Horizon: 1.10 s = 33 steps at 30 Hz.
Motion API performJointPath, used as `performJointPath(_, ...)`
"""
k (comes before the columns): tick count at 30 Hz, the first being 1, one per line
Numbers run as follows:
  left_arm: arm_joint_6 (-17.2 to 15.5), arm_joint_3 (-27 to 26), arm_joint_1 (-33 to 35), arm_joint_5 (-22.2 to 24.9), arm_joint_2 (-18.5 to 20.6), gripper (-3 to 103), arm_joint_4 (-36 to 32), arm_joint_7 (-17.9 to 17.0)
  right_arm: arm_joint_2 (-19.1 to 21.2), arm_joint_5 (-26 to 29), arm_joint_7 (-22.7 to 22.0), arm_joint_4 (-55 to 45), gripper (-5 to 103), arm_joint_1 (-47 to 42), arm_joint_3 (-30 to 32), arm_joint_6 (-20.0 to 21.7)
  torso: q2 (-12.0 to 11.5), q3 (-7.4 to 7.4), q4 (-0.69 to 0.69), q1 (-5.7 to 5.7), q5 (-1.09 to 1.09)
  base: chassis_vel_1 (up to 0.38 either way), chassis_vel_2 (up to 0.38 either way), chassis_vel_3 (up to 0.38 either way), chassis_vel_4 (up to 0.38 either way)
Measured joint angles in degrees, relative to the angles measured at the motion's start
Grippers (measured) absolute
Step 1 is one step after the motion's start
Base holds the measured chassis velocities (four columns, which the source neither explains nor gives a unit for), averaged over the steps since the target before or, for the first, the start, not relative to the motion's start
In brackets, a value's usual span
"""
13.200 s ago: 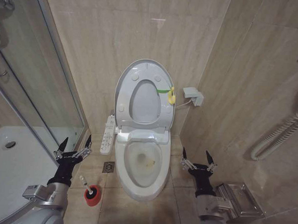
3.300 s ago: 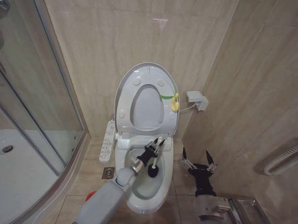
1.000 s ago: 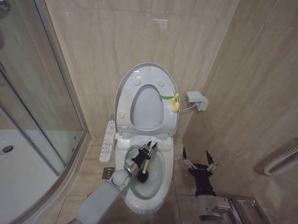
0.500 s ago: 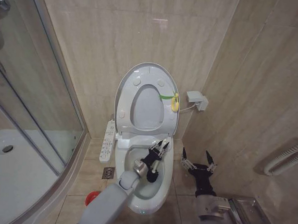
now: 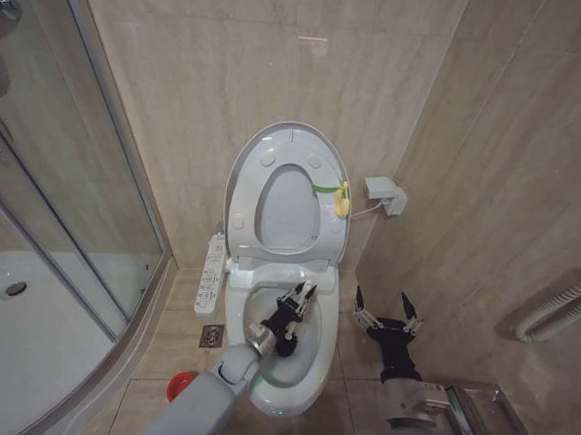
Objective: Open the toilet lid, clean the toilet bowl with a toilet brush, close the toilet lid, and flush.
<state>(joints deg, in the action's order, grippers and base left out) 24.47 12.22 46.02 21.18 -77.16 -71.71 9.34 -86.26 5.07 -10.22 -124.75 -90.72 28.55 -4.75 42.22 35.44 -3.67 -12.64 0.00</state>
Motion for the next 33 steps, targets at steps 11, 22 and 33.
performJointPath(11,-0.76,-3.56,4.99,-0.89,2.43,24,-2.57,-0.47,0.0,0.0,0.0,0.0,100,0.0,0.0,0.0,0.0,0.0,0.01,0.0,0.0,0.0,0.0,0.0,0.0)
performJointPath(22,-0.98,-6.91,8.88,-1.05,3.72,23,-5.61,-0.63,0.0,0.0,0.0,0.0,100,0.0,0.0,0.0,0.0,0.0,0.0,0.0,0.0,0.0,0.0,0.0,0.0)
performJointPath(33,-0.22,-7.37,9.33,-2.23,3.57,23,-5.19,-0.45,0.0,0.0,0.0,0.0,100,0.0,0.0,0.0,0.0,0.01,0.0,0.0,0.0,0.0,0.0,0.0,0.0)
